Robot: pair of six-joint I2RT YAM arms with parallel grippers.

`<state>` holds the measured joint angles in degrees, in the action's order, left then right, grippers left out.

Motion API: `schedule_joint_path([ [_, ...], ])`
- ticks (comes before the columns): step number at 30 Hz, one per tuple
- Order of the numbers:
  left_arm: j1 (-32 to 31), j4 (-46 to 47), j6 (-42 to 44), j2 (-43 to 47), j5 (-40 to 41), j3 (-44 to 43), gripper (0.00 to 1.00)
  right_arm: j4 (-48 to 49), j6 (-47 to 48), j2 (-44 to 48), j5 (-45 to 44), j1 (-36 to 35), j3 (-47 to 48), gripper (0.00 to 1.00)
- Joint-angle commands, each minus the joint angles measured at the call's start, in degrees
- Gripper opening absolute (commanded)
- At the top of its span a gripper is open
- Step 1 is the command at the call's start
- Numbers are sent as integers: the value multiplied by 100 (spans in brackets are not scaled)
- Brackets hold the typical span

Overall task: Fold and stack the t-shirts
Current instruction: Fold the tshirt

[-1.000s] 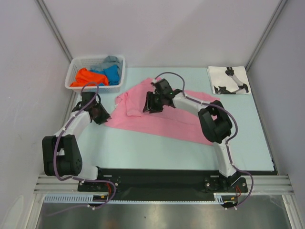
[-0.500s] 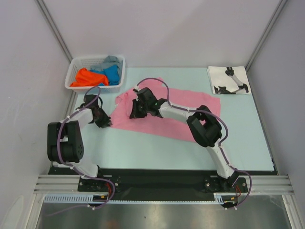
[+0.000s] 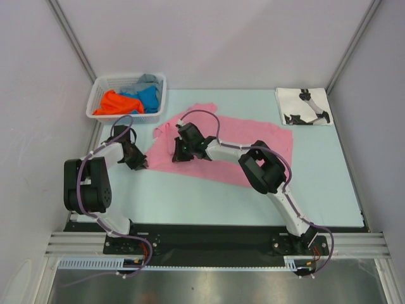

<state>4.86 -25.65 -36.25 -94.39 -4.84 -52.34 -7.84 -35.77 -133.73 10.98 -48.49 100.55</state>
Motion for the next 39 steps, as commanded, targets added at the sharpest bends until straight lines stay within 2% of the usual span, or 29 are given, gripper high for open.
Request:
schedule_joint_path([
  [1,41,-186,-31,-44,361,-110,20,282,-27,-127,-394,-3,245,0],
  [8,41,-204,-31,17,431,30,20,397,61,-74,-1493,103,298,0],
  [13,41,-195,-49,35,449,75,19,-260,123,-259,-2458,524,710,1],
  [16,41,-221,-14,87,467,74,19,-569,307,-40,-2846,823,834,1],
  [19,41,-221,65,175,467,74,19,-631,675,450,-2664,938,686,2],
  [21,41,-213,127,228,467,74,20,-316,1130,681,-2313,929,369,8],
  [22,41,-221,144,263,467,66,20,-324,1212,743,-1885,946,351,12],
  [23,41,-213,162,324,467,66,20,-376,1308,787,-1680,973,377,23],
  [25,32,-204,180,386,432,66,20,-368,1423,779,-963,1043,377,32],
  [26,32,-178,180,447,388,74,20,-359,1397,718,-749,1130,377,39],
  [27,32,-142,180,474,327,83,20,-324,1397,673,-364,1175,403,42],
  [30,41,-142,171,483,300,74,20,-280,1336,393,52,1289,561,42],
  [33,41,-133,171,500,273,101,20,-429,1187,86,281,1351,904,36],
  [39,41,-37,74,553,212,206,21,-227,941,-161,439,1430,922,38],
])
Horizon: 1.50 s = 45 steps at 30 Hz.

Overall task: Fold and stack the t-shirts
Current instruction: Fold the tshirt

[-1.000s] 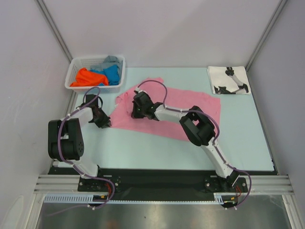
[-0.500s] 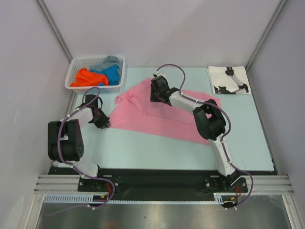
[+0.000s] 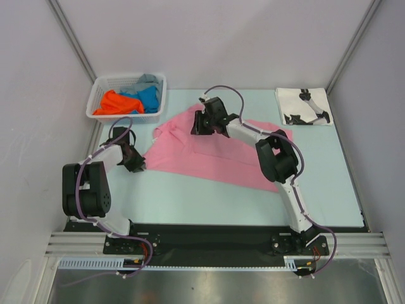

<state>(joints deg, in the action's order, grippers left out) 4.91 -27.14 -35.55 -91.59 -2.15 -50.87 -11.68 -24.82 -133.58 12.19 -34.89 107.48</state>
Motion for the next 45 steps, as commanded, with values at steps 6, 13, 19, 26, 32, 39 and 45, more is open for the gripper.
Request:
schedule_joint_path([
  [6,37,130,-66,326,-57,104,20,254,-181,-362,521,79,264,40],
  [13,37,121,-84,388,4,148,20,315,-251,-564,592,97,352,39],
  [19,37,121,-119,405,13,165,21,246,-295,-731,539,132,537,36],
  [26,37,129,-128,414,39,200,21,158,-366,-819,478,176,677,22],
  [32,37,138,-154,388,48,236,21,-114,-296,-521,31,202,713,3],
  [39,37,182,-180,335,40,253,21,-80,-146,60,-498,211,265,0],
  [45,37,191,-207,335,66,253,21,122,-321,279,-612,273,-131,0],
])
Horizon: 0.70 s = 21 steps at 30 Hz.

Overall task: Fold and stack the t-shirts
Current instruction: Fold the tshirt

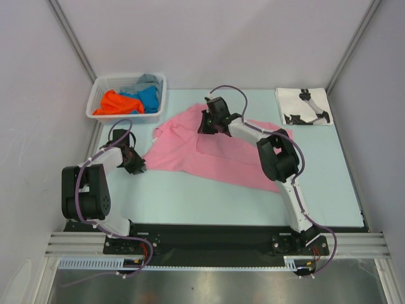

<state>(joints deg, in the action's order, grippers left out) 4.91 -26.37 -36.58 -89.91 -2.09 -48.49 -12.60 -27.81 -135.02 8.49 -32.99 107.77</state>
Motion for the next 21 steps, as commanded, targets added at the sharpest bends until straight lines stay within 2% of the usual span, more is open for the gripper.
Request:
schedule_joint_path([
  [1,37,106,-104,175,68,24,21,205,-40,433,-234,74,-168,0],
  [8,37,97,-130,246,165,76,21,126,-277,600,-488,12,-475,2],
  [14,28,62,-51,420,191,41,21,3,-357,635,-542,-5,-616,10],
  [15,19,27,1,500,400,15,22,-32,-313,652,-542,-5,-608,12],
  [16,19,-8,28,570,419,-20,26,-75,-208,679,-550,3,-590,21],
  [18,10,-131,107,850,455,-81,32,-233,-58,783,-559,47,-564,31],
  [19,19,-192,116,939,490,-143,43,-365,29,828,-620,47,-538,38],
  [21,19,-298,125,1185,490,-178,55,-985,319,977,-840,74,-345,43],
])
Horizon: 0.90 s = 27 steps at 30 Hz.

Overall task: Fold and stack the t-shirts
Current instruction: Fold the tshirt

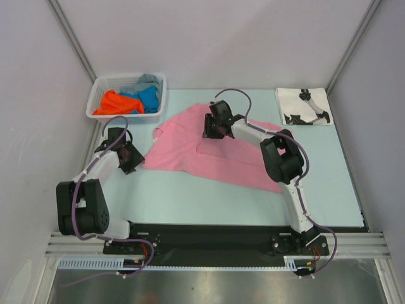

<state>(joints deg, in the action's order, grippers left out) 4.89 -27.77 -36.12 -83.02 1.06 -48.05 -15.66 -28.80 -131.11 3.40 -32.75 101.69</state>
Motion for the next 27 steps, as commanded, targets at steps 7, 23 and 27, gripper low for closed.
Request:
schedule_joint_path([
  [7,21,78,-299,446,-378,199,58,-2327,1025,1664,-1035,128,-332,59],
  [23,21,536,-344,-794,-352,-142,51,-2169,1219,3926,-182,752,-3867,46],
  [27,21,606,-343,-1040,-256,-318,35,-2064,1113,3865,-68,902,-4113,39],
])
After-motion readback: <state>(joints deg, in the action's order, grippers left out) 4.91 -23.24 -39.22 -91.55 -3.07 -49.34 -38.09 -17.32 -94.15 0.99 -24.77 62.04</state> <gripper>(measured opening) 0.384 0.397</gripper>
